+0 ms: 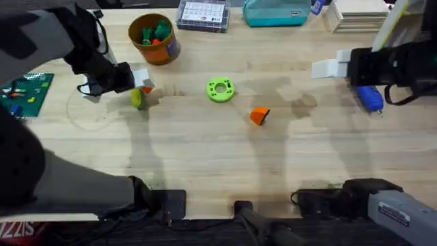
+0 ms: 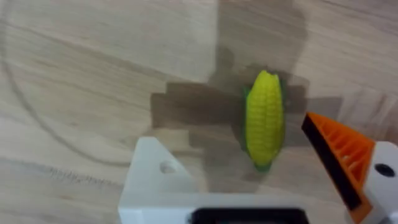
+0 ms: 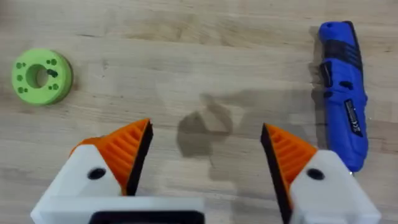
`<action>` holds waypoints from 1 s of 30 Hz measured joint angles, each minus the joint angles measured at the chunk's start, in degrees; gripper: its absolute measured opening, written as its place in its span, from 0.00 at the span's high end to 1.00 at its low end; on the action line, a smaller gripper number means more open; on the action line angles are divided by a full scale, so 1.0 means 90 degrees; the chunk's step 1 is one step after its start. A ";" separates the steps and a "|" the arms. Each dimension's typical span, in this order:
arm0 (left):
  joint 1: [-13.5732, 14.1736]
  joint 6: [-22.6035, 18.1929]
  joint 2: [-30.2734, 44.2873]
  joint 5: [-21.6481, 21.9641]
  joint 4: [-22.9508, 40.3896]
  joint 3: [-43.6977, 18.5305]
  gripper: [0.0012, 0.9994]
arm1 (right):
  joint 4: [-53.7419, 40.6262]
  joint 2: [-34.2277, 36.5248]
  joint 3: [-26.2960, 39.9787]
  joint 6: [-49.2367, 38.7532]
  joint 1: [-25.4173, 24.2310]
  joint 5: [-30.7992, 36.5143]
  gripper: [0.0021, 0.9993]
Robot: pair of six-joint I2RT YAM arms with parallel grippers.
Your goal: Pick up the gripper from the table and insert it into the empty holder that is missing its gripper. Then pick up a screw, insert it into the mounting hole, and use the screwdriver to tighten it. Finally, clean up the table by picking up the vegetable and placing it into the bucket.
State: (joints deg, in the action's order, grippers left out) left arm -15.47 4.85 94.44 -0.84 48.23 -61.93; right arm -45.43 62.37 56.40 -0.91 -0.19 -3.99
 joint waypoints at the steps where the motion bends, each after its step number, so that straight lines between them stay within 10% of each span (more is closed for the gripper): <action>1: -0.0001 0.0002 0.0140 -0.0024 -0.0087 0.0000 0.01 | 0.0000 0.0000 0.0000 0.0000 0.0000 0.0000 0.01; 5: 0.0001 0.0026 0.0435 -0.0118 -0.0358 0.0005 0.05 | 0.0000 0.0000 0.0000 0.0000 0.0000 0.0000 0.01; 13: 0.0001 0.0036 0.0463 -0.0181 -0.0434 0.0007 0.97 | 0.0000 0.0000 0.0000 0.0000 0.0000 0.0000 0.01; 15: 0.0001 0.0043 0.0465 -0.0202 -0.0432 0.0007 0.99 | -0.0002 0.0000 0.0000 0.0000 0.0000 0.0000 0.01; 19: 0.0001 0.0028 0.0463 -0.0276 -0.0435 0.0007 0.93 | 0.0000 0.0000 0.0000 0.0000 0.0000 0.0000 0.01; 25: 0.0001 0.0067 0.0463 -0.0440 -0.0430 0.0007 0.04 | 0.0000 0.0000 0.0000 0.0000 0.0000 0.0000 0.01; 30: 0.0017 0.0063 0.0360 -0.0471 -0.0431 0.0010 0.01 | 0.0000 0.0000 0.0000 0.0000 0.0000 0.0000 0.01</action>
State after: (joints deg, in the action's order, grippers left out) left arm -15.32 5.41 97.68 -5.07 44.35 -61.84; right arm -45.43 62.37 56.40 -0.91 -0.19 -3.99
